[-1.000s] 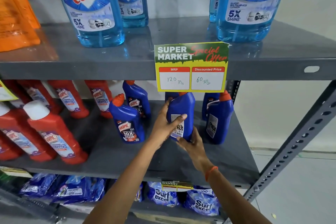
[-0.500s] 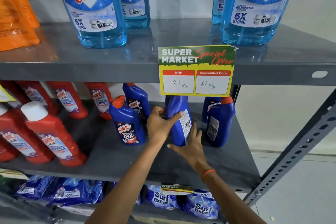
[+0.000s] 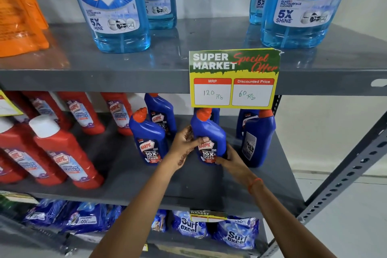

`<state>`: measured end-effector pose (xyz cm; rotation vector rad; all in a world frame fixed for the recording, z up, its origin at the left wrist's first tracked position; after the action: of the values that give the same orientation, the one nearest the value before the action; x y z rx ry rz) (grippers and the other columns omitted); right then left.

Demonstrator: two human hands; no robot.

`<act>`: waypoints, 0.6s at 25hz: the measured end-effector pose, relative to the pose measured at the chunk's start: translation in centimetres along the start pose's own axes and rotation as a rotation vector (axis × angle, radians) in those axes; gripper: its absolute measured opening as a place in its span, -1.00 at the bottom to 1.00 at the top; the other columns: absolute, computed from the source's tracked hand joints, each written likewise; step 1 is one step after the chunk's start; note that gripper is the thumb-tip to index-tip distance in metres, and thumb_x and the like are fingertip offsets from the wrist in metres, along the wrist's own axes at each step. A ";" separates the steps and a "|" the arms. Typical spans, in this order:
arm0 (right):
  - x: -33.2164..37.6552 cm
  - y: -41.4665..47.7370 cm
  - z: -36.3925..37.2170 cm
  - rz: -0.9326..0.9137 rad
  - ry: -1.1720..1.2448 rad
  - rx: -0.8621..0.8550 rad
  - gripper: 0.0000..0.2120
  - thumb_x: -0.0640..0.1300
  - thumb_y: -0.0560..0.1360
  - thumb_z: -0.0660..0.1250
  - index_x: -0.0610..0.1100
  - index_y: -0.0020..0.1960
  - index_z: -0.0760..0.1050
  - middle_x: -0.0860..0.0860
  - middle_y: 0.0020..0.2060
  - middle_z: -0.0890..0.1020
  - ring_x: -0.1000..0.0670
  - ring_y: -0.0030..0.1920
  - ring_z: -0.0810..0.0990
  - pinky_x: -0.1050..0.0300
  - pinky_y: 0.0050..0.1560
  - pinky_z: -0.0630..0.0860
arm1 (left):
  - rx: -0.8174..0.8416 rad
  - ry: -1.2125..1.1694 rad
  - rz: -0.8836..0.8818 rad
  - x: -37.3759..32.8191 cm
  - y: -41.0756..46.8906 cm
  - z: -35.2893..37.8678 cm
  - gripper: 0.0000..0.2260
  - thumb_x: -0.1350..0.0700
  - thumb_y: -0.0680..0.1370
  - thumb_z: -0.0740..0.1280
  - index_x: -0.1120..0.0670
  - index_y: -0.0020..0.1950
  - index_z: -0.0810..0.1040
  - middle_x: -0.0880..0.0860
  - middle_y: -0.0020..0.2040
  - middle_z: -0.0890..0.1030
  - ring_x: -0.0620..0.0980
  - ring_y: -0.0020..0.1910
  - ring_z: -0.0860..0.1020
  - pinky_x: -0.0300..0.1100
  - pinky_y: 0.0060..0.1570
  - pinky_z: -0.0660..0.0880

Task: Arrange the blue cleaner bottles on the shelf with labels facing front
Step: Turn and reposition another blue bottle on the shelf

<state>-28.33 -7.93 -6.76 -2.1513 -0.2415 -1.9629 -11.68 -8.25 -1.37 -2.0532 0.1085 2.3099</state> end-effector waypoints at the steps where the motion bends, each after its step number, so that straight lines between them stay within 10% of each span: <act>1: -0.3 0.4 0.0 0.005 -0.023 -0.006 -0.46 -0.48 0.40 0.30 -0.22 0.33 0.30 -0.12 0.14 0.54 -0.04 0.12 0.53 0.25 0.04 0.58 | -0.033 0.001 0.013 0.3 0.0 0.1 -0.64 0.34 0.38 0.43 0.00 0.08 0.55 -0.09 -0.06 0.69 -0.15 -0.03 0.63 -0.26 -0.08 0.57; 10: 0.2 0.8 1.1 0.073 -0.179 -0.091 -0.51 -0.40 0.41 0.32 -0.22 0.31 0.31 -0.16 0.14 0.57 -0.14 0.17 0.55 0.08 0.12 0.51 | -0.119 0.100 0.032 0.2 0.1 0.3 -0.57 0.27 0.37 0.48 0.18 0.20 0.45 0.07 0.05 0.63 0.00 0.02 0.60 -0.39 -0.18 0.54; 15: 3.4 -3.5 0.6 -0.125 -0.341 -0.570 -0.63 -0.32 0.43 0.28 -0.17 0.23 0.40 -0.12 -0.02 0.65 -0.07 -0.03 0.62 0.07 0.02 0.58 | -0.300 0.565 0.281 -1.9 -2.6 2.8 -0.18 0.00 0.33 0.50 0.09 0.46 0.13 0.07 0.45 0.27 -0.03 0.43 0.23 -0.24 0.38 0.17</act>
<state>-28.36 -4.48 -3.20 -2.8947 0.1608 -1.8785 -13.97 -5.41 0.80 -2.9690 0.0766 1.8847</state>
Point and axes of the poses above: each hand's wrist, its own y-axis towards the middle knuckle, its own z-axis out of the palm, x = y × z, the point moved 2 cm from there along y, towards the middle knuckle
